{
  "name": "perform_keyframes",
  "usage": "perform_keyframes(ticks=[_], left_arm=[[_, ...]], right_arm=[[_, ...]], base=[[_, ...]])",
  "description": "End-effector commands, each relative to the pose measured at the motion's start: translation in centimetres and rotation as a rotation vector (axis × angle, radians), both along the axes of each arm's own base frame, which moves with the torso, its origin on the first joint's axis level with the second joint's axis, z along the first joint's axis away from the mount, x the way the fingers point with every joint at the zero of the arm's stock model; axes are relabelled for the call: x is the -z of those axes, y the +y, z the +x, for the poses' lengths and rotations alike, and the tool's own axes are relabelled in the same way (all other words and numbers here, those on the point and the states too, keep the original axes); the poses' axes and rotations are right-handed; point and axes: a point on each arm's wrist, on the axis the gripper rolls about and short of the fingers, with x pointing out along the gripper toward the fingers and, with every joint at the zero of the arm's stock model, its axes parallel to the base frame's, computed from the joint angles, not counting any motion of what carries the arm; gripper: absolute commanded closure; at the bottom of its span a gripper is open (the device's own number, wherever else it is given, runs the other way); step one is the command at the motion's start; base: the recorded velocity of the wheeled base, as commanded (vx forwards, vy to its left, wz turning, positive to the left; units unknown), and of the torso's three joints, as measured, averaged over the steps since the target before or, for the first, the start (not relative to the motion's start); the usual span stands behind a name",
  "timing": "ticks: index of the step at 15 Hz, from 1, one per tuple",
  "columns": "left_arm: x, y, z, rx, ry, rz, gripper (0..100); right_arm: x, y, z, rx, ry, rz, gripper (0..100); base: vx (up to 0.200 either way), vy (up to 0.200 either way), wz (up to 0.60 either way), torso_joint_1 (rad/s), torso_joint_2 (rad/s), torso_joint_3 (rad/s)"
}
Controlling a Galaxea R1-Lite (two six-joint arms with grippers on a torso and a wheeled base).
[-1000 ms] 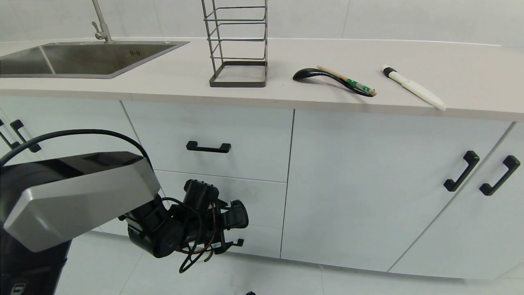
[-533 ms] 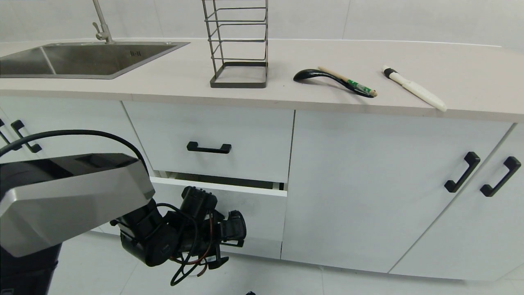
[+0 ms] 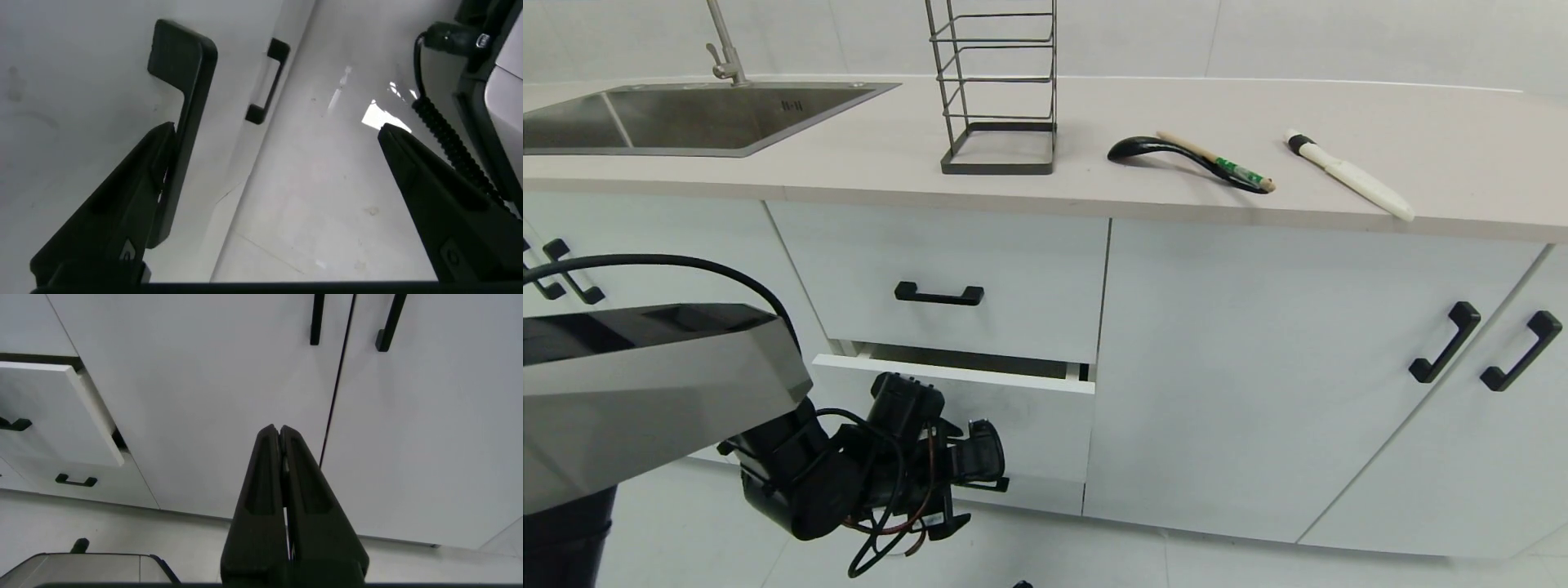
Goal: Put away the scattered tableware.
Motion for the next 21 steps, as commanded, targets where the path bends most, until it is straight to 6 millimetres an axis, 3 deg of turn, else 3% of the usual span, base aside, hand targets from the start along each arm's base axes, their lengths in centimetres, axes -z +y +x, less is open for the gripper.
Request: perform_keyframes(ticks=[1,6,8,12,16,21], left_arm=[[-1.7,0.4,-1.4,0.010,-0.028,-0.013,0],[-7.1,3.0,-9.3,0.064,-0.100,-0.054,0],[-9.1,3.3,-10.8,0.057,-0.141,-0.111,0],[-10.7,2.9,-10.5,-0.029,-0.150,-0.231,0],[-11.9,1.6,-8.1,-0.041,-0.186,-0.276,0],[-10.8,0.2,-5.1,-0.039,-0.162,-0.277,0]], right_arm=[[0.0,0.0,0.0,-0.001,0.001,0.000,100],[0.0,0.0,0.0,-0.001,0.001,0.000,100],[0.0,0.0,0.0,0.000,0.001,0.000,100],[0.0,0.0,0.0,-0.001,0.001,0.000,100],[0.0,0.0,0.0,-0.001,0.001,0.000,100],[0.0,0.0,0.0,-0.001,0.001,0.000,100]], base=[[0.000,0.000,0.00,0.000,0.00,0.000],[0.000,0.000,0.00,0.000,0.00,0.000],[0.000,0.000,0.00,0.000,0.00,0.000],[0.000,0.000,0.00,0.000,0.00,0.000],[0.000,0.000,0.00,0.000,0.00,0.000],[0.000,0.000,0.00,0.000,0.00,0.000]])
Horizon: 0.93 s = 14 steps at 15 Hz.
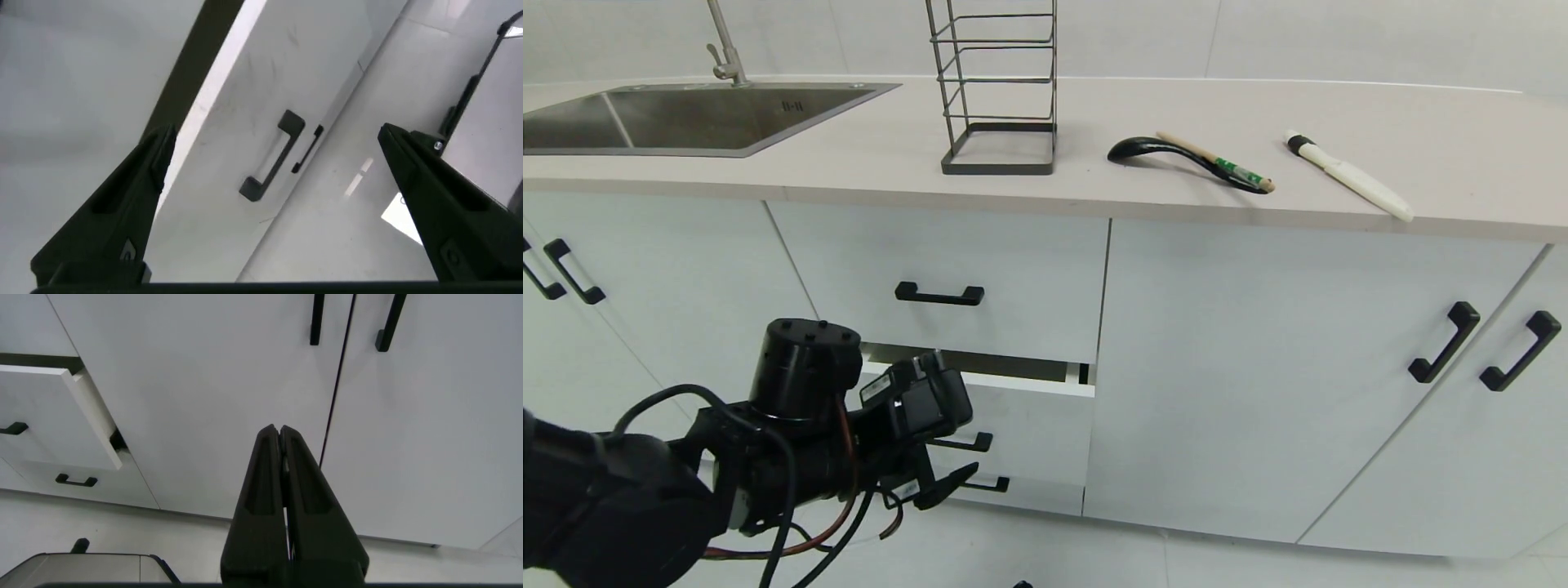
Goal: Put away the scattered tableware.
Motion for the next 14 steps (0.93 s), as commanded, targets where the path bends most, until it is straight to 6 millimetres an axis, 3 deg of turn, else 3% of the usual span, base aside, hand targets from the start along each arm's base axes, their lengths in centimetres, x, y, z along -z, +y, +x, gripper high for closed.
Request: perform_keyframes(ticks=[1,9,14], left_arm=[[1.3,-0.8,1.5,-0.003,0.031,0.019,0],[4.5,-2.1,6.3,-0.029,0.058,0.040,0],[5.3,-1.3,7.3,-0.013,0.037,0.084,0]], right_arm=[[0.0,0.0,0.0,0.001,0.001,0.000,100],[0.0,0.0,0.0,0.001,0.001,0.000,100],[0.0,0.0,0.0,-0.001,0.001,0.000,100]], base=[[0.000,0.000,0.00,0.000,0.00,0.000],[0.000,0.000,0.00,0.000,0.00,0.000],[0.000,0.000,0.00,0.000,0.00,0.000]])
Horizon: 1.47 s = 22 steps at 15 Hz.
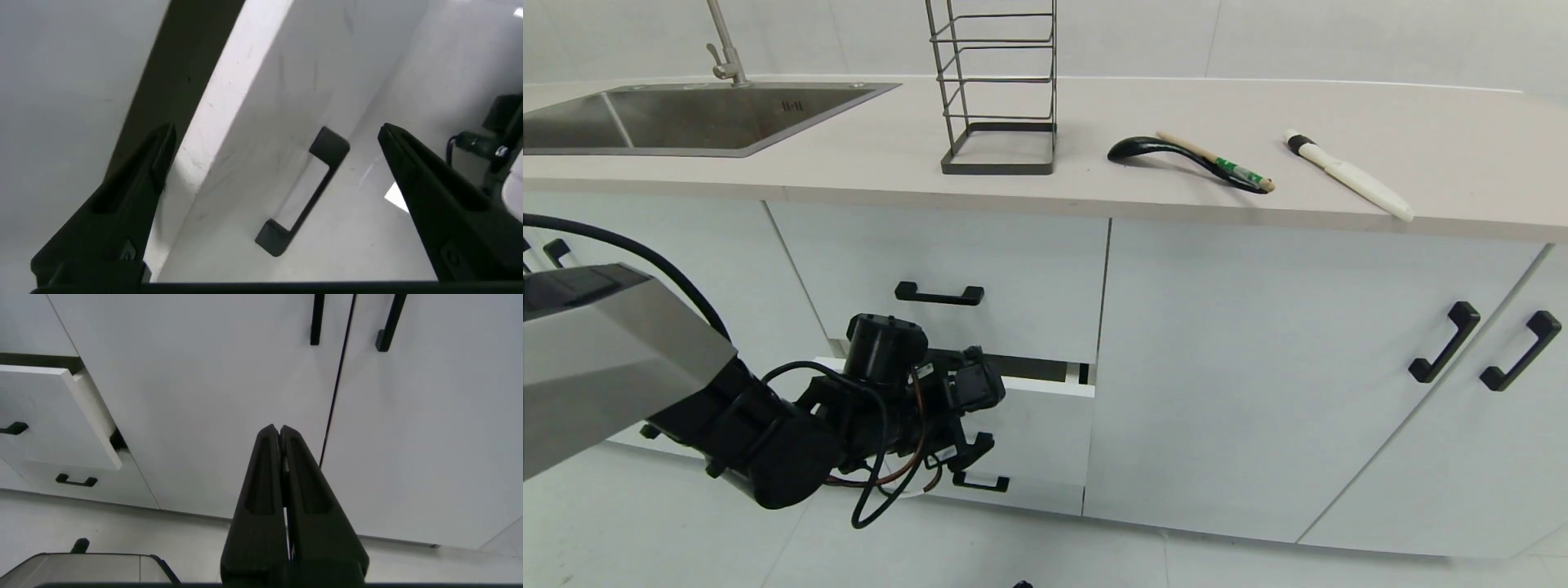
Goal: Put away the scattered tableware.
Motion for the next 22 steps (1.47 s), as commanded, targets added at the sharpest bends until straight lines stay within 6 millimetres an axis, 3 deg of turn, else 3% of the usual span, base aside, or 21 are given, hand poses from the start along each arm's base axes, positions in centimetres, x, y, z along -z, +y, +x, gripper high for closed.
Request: perform_keyframes(ticks=[1,6,16,22], left_arm=[[0.6,0.2,0.2,-0.004,0.016,0.009,0],[-0.1,0.7,-2.6,0.022,0.034,0.019,0],[-1.3,4.0,-13.7,0.116,0.125,0.043,0],[-3.8,4.8,-16.1,0.131,0.080,-0.088,0]], right_arm=[[0.0,0.0,0.0,0.001,0.001,0.000,100],[0.0,0.0,0.0,-0.001,0.001,0.000,100],[0.0,0.0,0.0,-0.001,0.001,0.000,100],[0.0,0.0,0.0,0.001,0.001,0.000,100]], base=[[0.000,0.000,0.00,0.000,0.00,0.000],[0.000,0.000,0.00,0.000,0.00,0.000],[0.000,0.000,0.00,0.000,0.00,0.000],[0.000,0.000,0.00,0.000,0.00,0.000]])
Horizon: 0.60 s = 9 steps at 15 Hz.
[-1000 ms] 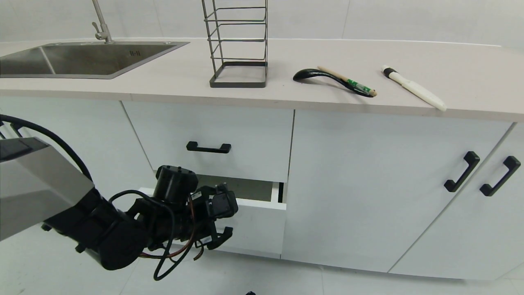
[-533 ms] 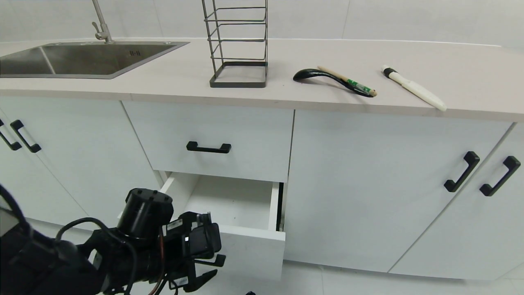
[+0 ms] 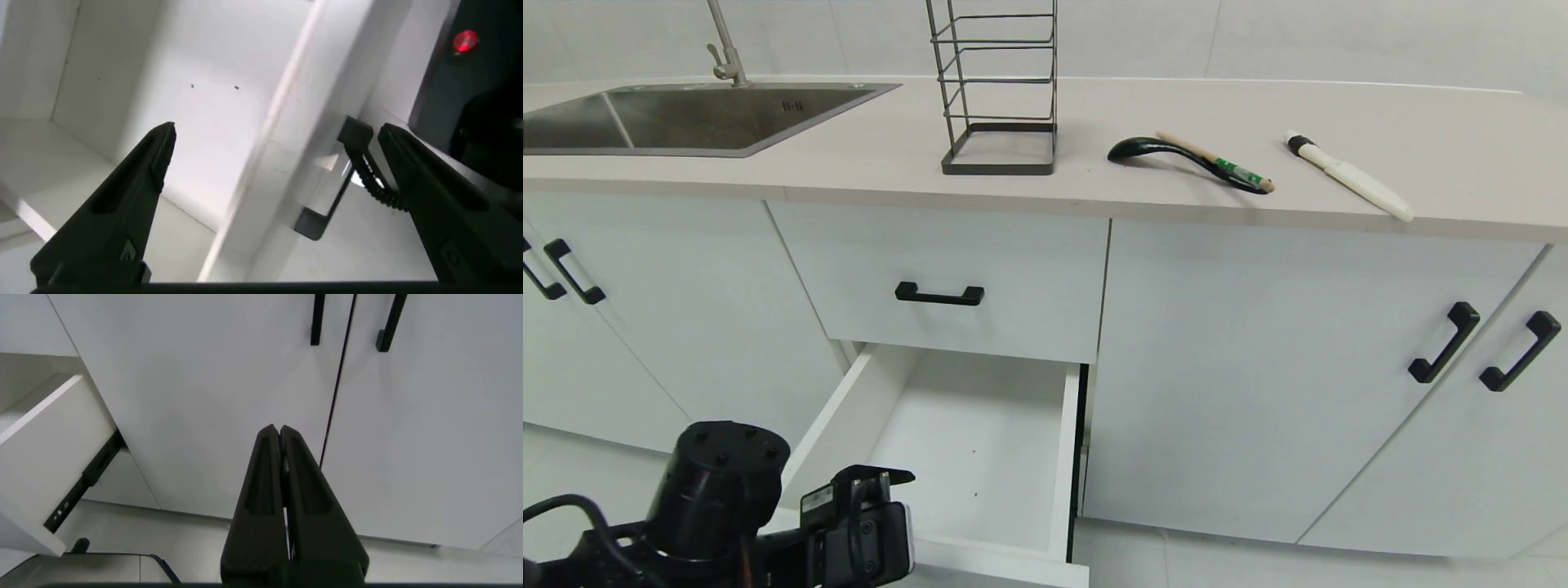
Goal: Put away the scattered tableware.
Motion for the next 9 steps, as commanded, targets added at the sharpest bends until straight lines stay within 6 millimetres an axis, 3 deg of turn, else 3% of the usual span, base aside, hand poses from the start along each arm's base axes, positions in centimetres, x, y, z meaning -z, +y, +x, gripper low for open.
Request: perform_keyframes(ticks=[1,4,5,7,9], left_arm=[[-2.8,-0.2,-1.5,-0.015,-0.029,-0.178,0],[-6.9,0.4,-2.2,-0.176,0.020,-0.517,0],[-9.4,1.7,-2.6,-0.258,-0.008,-0.704,0],[-12.2,4.8,-3.0,-0.379,-0.197,-0.886,0],[-13.3,7.5,-6.3,-0.403,-0.447,-1.008,0]], right_arm=[[0.0,0.0,0.0,-0.001,0.001,0.000,100],[0.0,0.0,0.0,0.000,0.001,0.000,100],[0.0,0.0,0.0,-0.001,0.001,0.000,100],[0.0,0.0,0.0,-0.001,0.001,0.000,100],[0.0,0.0,0.0,-0.001,0.001,0.000,100]], base=[[0.000,0.000,0.00,0.000,0.00,0.000],[0.000,0.000,0.00,0.000,0.00,0.000],[0.000,0.000,0.00,0.000,0.00,0.000],[0.000,0.000,0.00,0.000,0.00,0.000],[0.000,0.000,0.00,0.000,0.00,0.000]])
